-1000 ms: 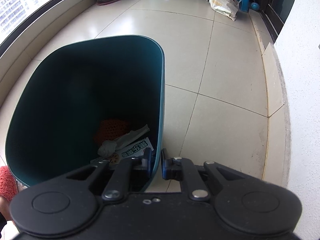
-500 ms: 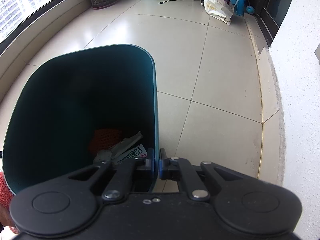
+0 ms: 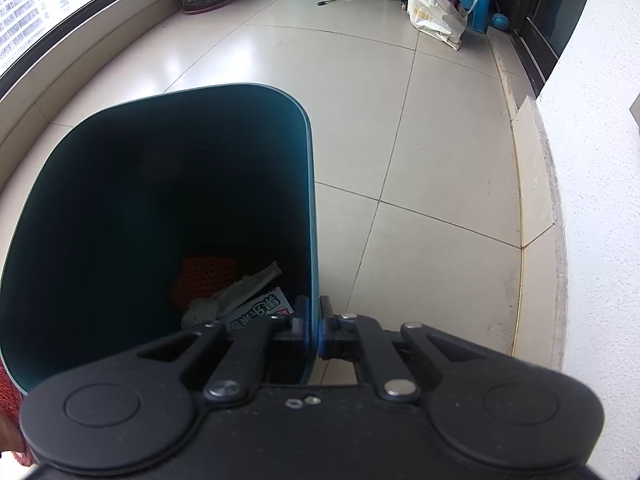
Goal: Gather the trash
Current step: 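Move the left gripper to the white cabbage leaf and grasp it, then lift the cabbage leaf into the teal bin and open the left gripper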
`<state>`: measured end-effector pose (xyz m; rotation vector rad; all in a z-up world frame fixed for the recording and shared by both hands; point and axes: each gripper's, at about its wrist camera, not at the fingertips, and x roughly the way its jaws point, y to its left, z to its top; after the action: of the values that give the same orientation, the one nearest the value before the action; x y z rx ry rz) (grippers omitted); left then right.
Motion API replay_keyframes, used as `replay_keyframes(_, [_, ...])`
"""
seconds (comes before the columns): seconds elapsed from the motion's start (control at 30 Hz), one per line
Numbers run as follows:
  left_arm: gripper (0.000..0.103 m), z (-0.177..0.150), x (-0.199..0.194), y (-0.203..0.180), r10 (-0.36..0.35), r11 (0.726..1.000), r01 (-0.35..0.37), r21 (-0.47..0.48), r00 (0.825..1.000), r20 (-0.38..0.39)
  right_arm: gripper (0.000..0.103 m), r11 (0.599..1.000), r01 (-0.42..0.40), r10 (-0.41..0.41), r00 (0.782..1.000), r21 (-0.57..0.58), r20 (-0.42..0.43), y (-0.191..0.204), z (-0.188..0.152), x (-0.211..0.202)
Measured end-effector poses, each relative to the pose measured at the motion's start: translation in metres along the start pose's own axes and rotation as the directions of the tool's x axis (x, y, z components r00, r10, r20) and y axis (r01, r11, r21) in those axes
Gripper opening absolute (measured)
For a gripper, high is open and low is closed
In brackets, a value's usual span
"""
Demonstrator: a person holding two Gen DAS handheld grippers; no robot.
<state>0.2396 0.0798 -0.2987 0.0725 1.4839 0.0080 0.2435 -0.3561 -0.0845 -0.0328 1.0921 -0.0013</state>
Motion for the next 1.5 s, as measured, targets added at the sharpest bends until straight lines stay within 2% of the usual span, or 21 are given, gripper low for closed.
replay_keyframes(0.2, [0.069, -0.003, 0.015, 0.009, -0.018, 0.997, 0.017, -0.076, 1.0, -0.007, 0.004, 1.0, 0.009, -0.009, 1.0, -0.01, -0.004, 0.002, 0.0, 0.003])
replay_keyframes(0.3, [0.052, -0.004, 0.013, 0.011, -0.023, 0.996, 0.022, -0.083, 1.0, -0.013, 0.004, 1.0, 0.008, -0.009, 1.0, -0.009, -0.004, 0.003, 0.001, 0.003])
replay_keyframes(0.37, [0.032, -0.005, 0.012, 0.01, -0.02, 0.996, 0.018, -0.083, 1.0, -0.023, 0.004, 1.0, 0.008, -0.008, 1.0, -0.007, -0.005, 0.002, 0.001, 0.003])
replay_keyframes(0.43, [0.028, -0.006, 0.008, 0.008, -0.019, 0.996, 0.017, -0.089, 1.0, -0.013, 0.004, 1.0, 0.01, -0.01, 1.0, -0.007, -0.005, 0.003, 0.001, 0.004])
replay_keyframes(0.47, [0.017, -0.007, 0.005, 0.007, -0.012, 0.996, 0.012, -0.086, 1.0, -0.003, 0.004, 1.0, 0.011, -0.011, 1.0, -0.008, -0.005, 0.003, 0.001, 0.004])
replay_keyframes(0.53, [0.012, -0.008, -0.004, 0.003, 0.004, 0.998, -0.003, -0.071, 1.0, 0.013, 0.004, 1.0, 0.01, -0.01, 1.0, -0.008, -0.005, 0.003, 0.001, 0.004])
replay_keyframes(0.83, [0.005, -0.012, -0.028, -0.025, 0.089, 0.995, -0.086, -0.04, 0.993, 0.076, 0.004, 1.0, 0.013, -0.013, 1.0, -0.007, 0.005, 0.004, -0.001, 0.004])
replay_keyframes(1.1, [0.005, -0.016, -0.042, -0.03, 0.102, 0.994, -0.099, -0.054, 0.992, 0.071, 0.004, 1.0, 0.012, -0.012, 1.0, -0.008, 0.01, 0.002, -0.002, 0.002])
replay_keyframes(1.3, [0.005, -0.01, -0.09, -0.031, 0.086, 0.995, -0.081, -0.053, 0.99, 0.11, 0.004, 1.0, 0.004, -0.004, 1.0, 0.002, 0.01, 0.001, -0.002, 0.002])
replay_keyframes(1.5, [0.005, -0.003, -0.164, -0.042, 0.022, 0.998, -0.011, -0.056, 0.977, 0.21, 0.004, 1.0, 0.002, -0.002, 1.0, 0.004, 0.009, -0.001, -0.001, 0.001])
